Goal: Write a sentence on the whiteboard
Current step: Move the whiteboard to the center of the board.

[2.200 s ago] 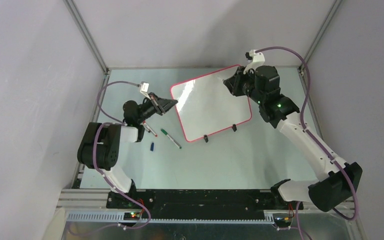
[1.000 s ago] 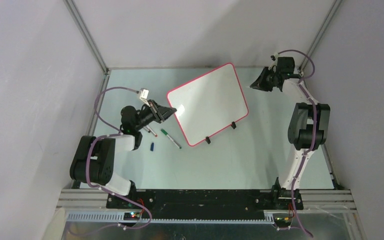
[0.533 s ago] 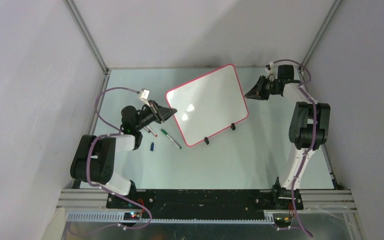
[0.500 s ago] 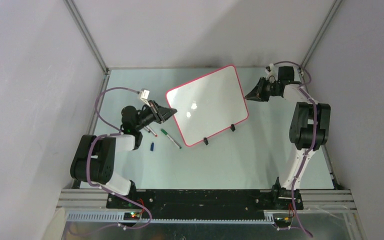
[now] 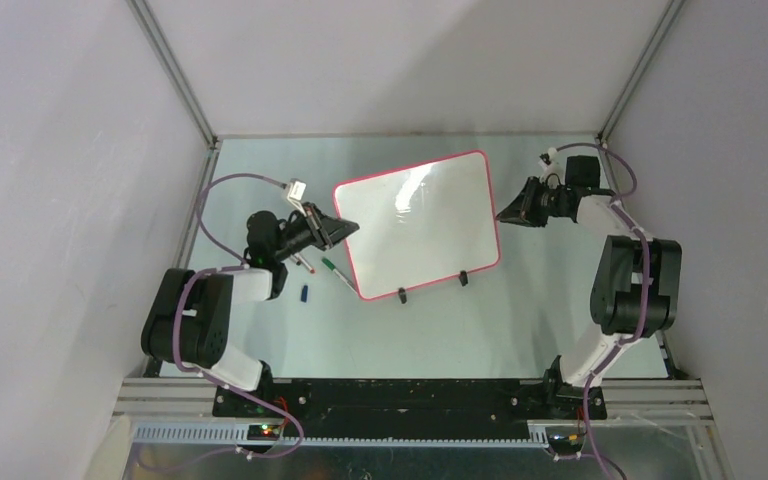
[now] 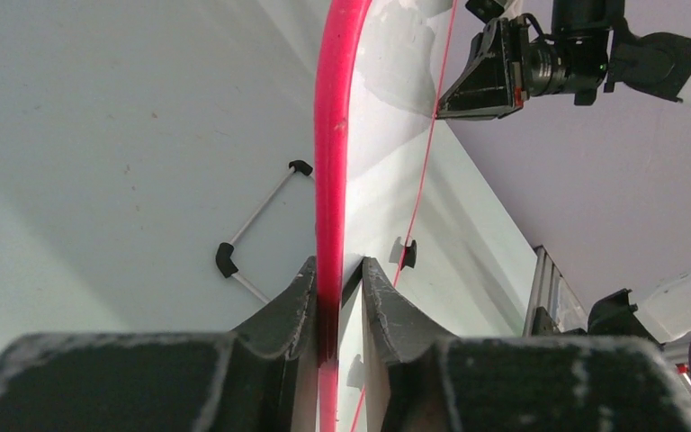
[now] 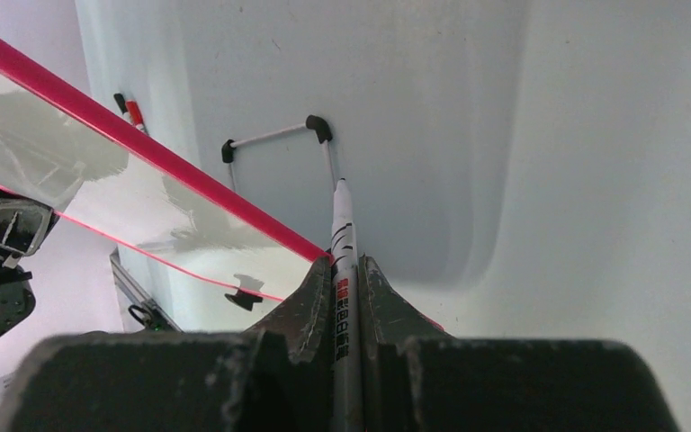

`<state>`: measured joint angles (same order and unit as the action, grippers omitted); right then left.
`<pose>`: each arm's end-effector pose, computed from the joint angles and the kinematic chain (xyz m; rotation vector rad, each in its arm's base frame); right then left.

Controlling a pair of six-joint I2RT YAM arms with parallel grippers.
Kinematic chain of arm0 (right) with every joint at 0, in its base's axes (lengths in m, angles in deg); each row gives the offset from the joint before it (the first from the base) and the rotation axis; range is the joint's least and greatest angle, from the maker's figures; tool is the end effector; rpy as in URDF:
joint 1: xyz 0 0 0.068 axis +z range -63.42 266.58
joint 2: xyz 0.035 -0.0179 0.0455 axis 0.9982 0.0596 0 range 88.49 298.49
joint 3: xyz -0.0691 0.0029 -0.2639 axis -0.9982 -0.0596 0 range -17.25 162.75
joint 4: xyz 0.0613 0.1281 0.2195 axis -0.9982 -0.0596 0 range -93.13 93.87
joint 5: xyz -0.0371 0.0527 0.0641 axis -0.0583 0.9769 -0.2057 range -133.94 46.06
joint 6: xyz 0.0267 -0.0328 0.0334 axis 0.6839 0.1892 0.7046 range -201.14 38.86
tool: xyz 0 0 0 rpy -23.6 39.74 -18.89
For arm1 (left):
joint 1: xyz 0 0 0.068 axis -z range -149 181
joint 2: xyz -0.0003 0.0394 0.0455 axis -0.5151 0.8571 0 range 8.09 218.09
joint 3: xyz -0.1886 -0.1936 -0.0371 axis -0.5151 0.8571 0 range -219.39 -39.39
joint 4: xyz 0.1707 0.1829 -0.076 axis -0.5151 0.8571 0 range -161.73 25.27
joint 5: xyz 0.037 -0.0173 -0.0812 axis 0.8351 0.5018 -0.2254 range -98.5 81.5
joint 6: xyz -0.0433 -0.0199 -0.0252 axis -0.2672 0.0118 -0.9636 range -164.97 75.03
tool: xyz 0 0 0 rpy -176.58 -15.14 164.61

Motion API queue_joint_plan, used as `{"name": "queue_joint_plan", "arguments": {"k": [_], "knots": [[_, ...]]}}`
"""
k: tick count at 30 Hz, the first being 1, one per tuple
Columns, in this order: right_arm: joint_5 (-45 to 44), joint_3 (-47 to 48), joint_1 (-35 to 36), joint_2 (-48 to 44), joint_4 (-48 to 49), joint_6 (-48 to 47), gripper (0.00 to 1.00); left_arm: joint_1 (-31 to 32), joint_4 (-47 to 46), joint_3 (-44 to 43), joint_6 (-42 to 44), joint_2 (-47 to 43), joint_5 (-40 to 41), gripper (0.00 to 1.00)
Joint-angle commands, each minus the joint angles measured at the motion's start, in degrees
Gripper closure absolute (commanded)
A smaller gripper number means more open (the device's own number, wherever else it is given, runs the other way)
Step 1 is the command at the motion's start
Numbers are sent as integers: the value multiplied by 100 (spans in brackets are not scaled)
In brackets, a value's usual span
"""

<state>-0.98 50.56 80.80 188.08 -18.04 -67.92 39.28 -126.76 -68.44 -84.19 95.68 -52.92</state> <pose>0.3637 -0.0125 0.2152 0.0901 2.4049 0.9880 0.2807 -0.0659 0.1936 0.1709 1.7622 -1.2439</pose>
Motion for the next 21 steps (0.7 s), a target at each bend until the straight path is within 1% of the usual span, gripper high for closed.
{"name": "queue_joint_plan", "arguments": {"k": [1,6,8,10,11,12,13,14,16,17,18,21], "knots": [[213,-130,55,-602,-136,13,100,257,120,-64,359,-123,38,82],[10,-190,-41,-834,-213,39,100,432,425,-6,594,-260,166,80],[-209,-233,-72,-953,-235,56,100,498,536,13,648,-306,204,77],[-859,-241,-92,-1109,-253,101,100,510,672,66,728,-422,327,70],[-1288,-242,-128,-1161,-231,119,100,505,841,75,761,-549,465,62],[-1447,-238,-157,-1260,-202,166,100,503,939,87,820,-620,524,56],[-1710,-223,-223,-1303,-196,191,100,502,1039,125,829,-750,639,53],[-1847,-211,-249,-1423,-193,250,100,500,1060,153,802,-821,782,48],[-2279,-174,-285,-1663,-179,322,100,500,1097,267,737,-1024,986,40],[-2533,-150,-290,-1755,-166,349,100,504,1085,387,713,-1156,1057,39],[-2641,-126,-291,-1934,-156,395,100,508,1079,460,665,-1227,1254,35],[-2979,46,-248,-2288,-68,486,100,503,797,898,538,-1510,1497,30]]}}
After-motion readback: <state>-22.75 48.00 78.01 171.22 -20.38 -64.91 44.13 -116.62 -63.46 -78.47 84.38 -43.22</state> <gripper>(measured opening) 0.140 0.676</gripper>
